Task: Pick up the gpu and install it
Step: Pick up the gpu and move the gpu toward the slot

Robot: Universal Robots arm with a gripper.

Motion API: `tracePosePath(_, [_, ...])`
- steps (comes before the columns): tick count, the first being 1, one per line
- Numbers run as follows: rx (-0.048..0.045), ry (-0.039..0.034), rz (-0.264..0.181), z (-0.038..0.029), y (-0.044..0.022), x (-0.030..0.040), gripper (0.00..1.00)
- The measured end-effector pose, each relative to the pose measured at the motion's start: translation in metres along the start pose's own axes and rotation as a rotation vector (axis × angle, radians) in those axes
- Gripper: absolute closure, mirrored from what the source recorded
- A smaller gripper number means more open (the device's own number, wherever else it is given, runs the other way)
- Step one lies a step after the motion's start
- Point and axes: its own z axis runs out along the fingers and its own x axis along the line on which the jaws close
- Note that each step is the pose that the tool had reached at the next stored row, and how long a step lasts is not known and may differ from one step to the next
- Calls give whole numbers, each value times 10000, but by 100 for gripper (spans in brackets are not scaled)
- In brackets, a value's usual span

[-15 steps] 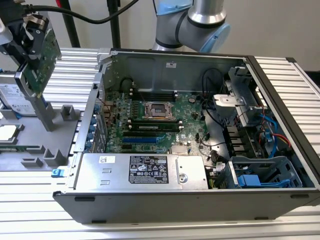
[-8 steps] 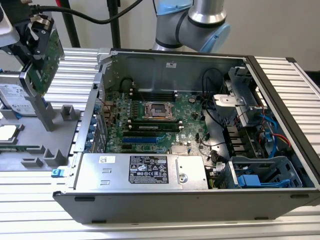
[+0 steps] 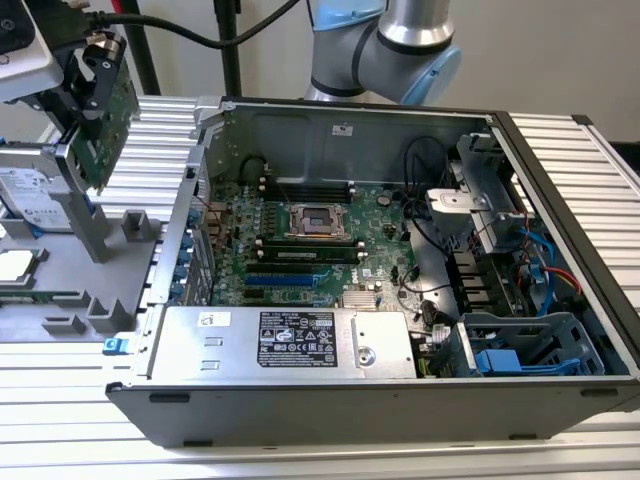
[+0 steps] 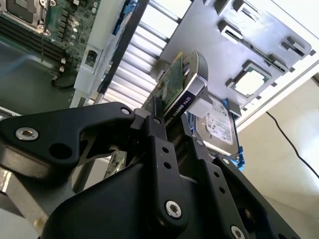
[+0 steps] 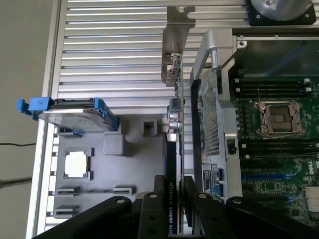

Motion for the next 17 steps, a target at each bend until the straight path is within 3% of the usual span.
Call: tracePosePath(17, [1, 10, 2, 2, 8, -268, 100])
